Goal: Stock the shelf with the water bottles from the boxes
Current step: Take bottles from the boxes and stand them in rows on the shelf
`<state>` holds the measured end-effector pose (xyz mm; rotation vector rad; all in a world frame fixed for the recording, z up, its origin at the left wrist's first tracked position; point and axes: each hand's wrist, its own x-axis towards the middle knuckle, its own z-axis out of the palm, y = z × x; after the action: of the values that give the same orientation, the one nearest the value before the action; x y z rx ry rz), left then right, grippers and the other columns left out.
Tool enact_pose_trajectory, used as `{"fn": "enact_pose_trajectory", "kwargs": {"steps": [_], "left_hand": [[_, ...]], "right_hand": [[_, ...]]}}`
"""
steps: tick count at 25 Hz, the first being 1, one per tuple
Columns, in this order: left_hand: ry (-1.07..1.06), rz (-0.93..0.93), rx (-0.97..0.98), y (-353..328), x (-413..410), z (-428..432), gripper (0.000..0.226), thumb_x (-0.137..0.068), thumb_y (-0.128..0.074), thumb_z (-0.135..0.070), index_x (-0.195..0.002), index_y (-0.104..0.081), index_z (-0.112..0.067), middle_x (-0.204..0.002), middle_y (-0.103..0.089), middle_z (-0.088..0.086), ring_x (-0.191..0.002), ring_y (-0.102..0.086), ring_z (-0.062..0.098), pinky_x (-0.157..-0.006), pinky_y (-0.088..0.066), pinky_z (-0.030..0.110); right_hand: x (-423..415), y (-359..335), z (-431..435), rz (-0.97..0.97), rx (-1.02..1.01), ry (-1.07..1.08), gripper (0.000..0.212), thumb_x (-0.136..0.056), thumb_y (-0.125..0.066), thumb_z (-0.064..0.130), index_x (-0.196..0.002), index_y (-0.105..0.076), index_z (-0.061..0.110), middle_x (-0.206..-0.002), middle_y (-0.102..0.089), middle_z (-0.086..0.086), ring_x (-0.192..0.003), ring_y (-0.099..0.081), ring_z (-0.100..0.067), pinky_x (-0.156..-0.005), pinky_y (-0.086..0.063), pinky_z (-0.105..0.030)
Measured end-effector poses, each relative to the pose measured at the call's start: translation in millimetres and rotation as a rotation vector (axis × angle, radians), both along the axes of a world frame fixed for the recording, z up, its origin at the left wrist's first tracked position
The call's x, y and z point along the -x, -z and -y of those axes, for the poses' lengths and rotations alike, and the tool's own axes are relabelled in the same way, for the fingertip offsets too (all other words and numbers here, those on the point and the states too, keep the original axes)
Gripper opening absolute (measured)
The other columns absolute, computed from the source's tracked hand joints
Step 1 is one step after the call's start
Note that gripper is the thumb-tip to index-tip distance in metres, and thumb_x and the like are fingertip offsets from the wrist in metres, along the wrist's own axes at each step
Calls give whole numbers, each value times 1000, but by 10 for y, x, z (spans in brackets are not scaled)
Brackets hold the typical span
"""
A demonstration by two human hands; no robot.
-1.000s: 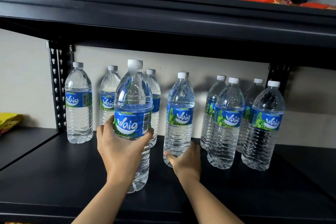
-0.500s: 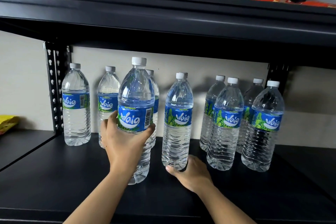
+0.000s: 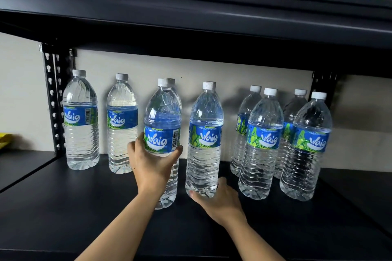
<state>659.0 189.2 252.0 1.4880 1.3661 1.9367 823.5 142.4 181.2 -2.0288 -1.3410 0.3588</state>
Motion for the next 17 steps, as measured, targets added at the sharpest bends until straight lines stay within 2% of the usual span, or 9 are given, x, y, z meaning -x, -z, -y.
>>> {"fn": "enact_pose_trajectory", "kwargs": {"steps": [2,4,6,8,10,12,14,17], "left_hand": [[53,-60,-2,47,37,-9,94,-57,-93,-36,-136,-48,-14,-111,-39,-5,-116,-46,18,-91,-25,14],[129,-130,0,116,95,-11,103,-56,-94,-37,-141,-41,-17,-116,-35,-8,-120,-41,11,-97,-27,20],[216,-190,54,303,179,-23,117,-53,-96,-31,-147,-30,-17,-125,-35,-5,-126,-33,8,-106,-25,23],[295,-247,158,534,266,-33,124,-49,-97,-28,-149,-24,-17,-137,-37,1,-134,-33,16,-115,-27,32],[337,-242,277,711,337,-54,120,-44,-97,-37,-144,-30,-20,-134,-48,0,-129,-46,18,-110,-40,40],[321,-235,340,755,361,-79,110,-38,-94,-51,-132,-43,-23,-122,-58,-5,-119,-56,16,-102,-47,37],[301,-268,353,722,332,-107,102,-41,-93,-53,-127,-48,-22,-120,-58,-3,-116,-56,17,-100,-46,33],[265,-285,354,650,255,-153,98,-49,-94,-48,-128,-46,-15,-126,-54,5,-123,-50,23,-102,-42,35]], "right_hand": [[-1,-14,11,7,3,-7,80,-51,-57,87,-100,-44,25,-115,-62,3,-118,-52,-25,-97,-45,-38],[-1,-17,17,27,-11,-13,85,-53,-57,87,-108,-46,24,-118,-62,2,-120,-53,-25,-99,-44,-37],[-8,0,4,61,0,-22,107,-53,-56,90,-132,-42,20,-129,-60,1,-125,-52,-26,-104,-42,-38],[-17,21,1,74,10,-31,125,-49,-51,96,-148,-28,24,-140,-54,0,-131,-47,-27,-108,-39,-40],[-30,21,-2,54,2,-27,116,-53,-54,93,-146,-31,28,-140,-54,1,-131,-47,-26,-109,-39,-39],[-47,17,-2,31,-20,-13,103,-58,-62,85,-140,-36,29,-137,-56,2,-129,-48,-25,-106,-41,-38],[-48,11,3,15,-25,5,99,-57,-65,84,-136,-37,31,-134,-57,4,-127,-49,-24,-102,-43,-37],[-31,28,7,3,-47,16,97,-54,-65,84,-131,-37,32,-132,-57,6,-125,-50,-23,-98,-45,-35]]}}
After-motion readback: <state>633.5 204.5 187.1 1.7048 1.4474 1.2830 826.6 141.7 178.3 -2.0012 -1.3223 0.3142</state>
